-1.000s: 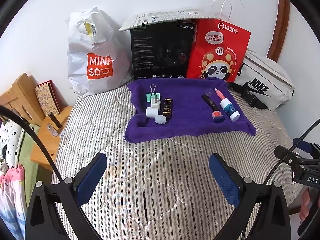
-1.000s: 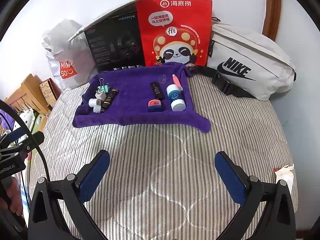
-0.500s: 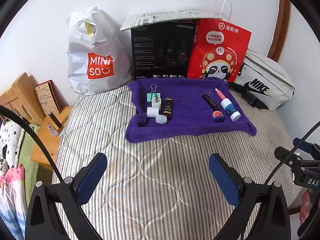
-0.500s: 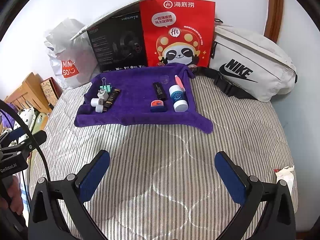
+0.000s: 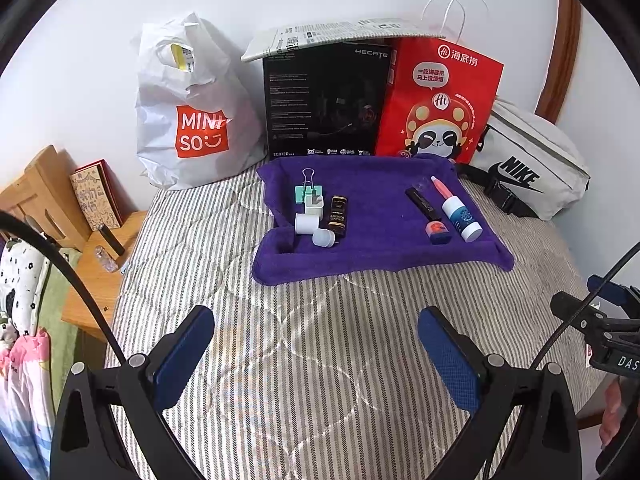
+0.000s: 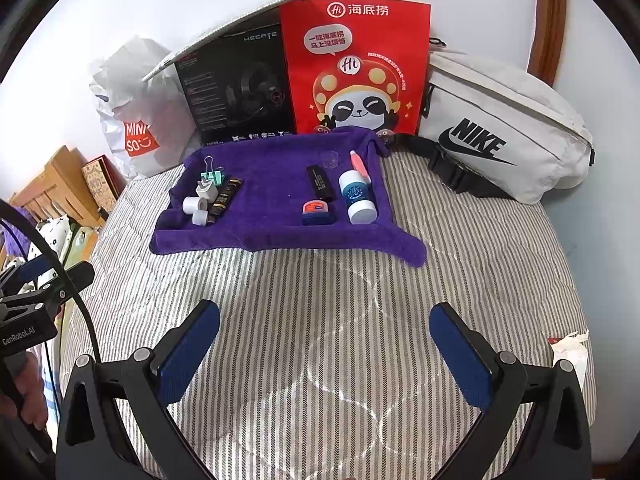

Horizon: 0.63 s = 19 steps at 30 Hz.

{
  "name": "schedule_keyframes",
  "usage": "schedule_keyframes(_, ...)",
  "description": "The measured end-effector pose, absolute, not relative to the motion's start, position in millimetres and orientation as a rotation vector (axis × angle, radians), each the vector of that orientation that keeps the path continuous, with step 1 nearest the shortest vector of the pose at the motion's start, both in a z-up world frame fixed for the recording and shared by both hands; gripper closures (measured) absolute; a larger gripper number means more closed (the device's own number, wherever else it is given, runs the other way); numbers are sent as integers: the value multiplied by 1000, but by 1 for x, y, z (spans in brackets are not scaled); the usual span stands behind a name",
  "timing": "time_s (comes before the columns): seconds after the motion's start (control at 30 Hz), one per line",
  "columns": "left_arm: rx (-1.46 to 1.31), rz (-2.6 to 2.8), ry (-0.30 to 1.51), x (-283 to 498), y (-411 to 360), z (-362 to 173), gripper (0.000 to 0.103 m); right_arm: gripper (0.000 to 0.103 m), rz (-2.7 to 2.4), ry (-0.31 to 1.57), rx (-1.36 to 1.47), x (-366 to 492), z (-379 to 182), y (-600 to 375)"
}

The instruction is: Organize rigid objects

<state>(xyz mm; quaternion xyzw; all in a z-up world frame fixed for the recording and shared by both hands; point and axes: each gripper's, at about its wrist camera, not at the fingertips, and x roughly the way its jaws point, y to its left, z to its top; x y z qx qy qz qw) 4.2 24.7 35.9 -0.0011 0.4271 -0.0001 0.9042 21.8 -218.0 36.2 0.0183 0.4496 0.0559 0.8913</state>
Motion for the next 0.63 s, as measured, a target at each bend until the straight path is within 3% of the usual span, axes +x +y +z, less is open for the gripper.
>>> schedule_keyframes(0.63, 5, -1, 874, 5, 22, 35, 0, 0, 107, 944, 39, 23, 32, -221)
